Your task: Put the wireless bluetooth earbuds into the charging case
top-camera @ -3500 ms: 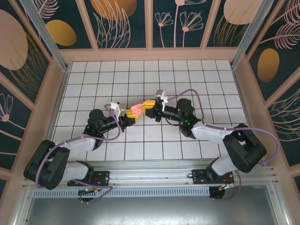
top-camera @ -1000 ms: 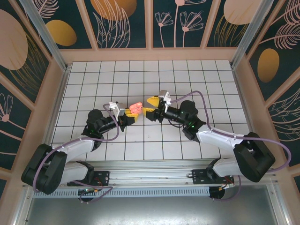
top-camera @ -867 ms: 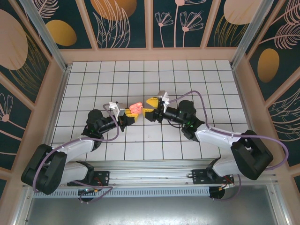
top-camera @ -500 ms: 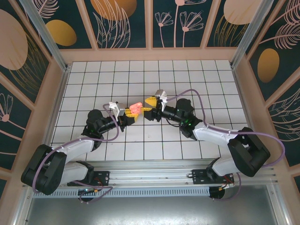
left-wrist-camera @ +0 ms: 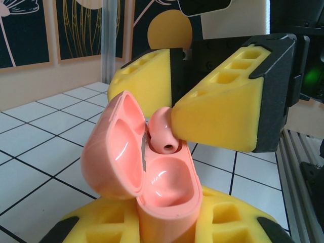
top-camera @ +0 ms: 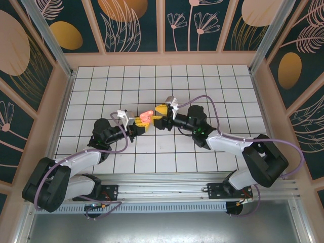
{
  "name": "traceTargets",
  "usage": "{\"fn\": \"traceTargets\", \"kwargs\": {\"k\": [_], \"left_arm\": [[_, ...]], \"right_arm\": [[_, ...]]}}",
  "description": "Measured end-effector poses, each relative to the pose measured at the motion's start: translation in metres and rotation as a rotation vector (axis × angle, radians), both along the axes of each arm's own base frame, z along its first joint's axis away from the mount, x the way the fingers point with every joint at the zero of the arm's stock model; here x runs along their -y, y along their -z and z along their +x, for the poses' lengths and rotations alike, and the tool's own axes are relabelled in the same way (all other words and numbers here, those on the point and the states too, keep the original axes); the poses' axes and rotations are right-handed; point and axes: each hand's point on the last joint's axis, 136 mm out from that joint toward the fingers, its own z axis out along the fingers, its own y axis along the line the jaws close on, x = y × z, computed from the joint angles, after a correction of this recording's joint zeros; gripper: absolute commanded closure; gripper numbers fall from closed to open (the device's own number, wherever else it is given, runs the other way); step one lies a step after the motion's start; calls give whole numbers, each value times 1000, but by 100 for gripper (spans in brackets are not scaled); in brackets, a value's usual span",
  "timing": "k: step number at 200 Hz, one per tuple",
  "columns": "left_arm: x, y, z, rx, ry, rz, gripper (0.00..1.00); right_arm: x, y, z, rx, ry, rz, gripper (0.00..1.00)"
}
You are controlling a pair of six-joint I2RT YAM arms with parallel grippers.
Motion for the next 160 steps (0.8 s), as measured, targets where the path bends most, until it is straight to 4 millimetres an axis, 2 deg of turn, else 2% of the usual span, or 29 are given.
{"fn": "traceTargets", "kwargs": {"k": [60,115,160], "left_arm": [[0,0,-1,11,1,5,87],[0,0,-2,13,8,6,87],[0,0,-2,12,10,6,87]], "right_arm": [[-1,-3,-2,-9,-17,9,38],[22,-33,-3,25,11,72,39],[25,-27,3,-12,26,71,42]]}}
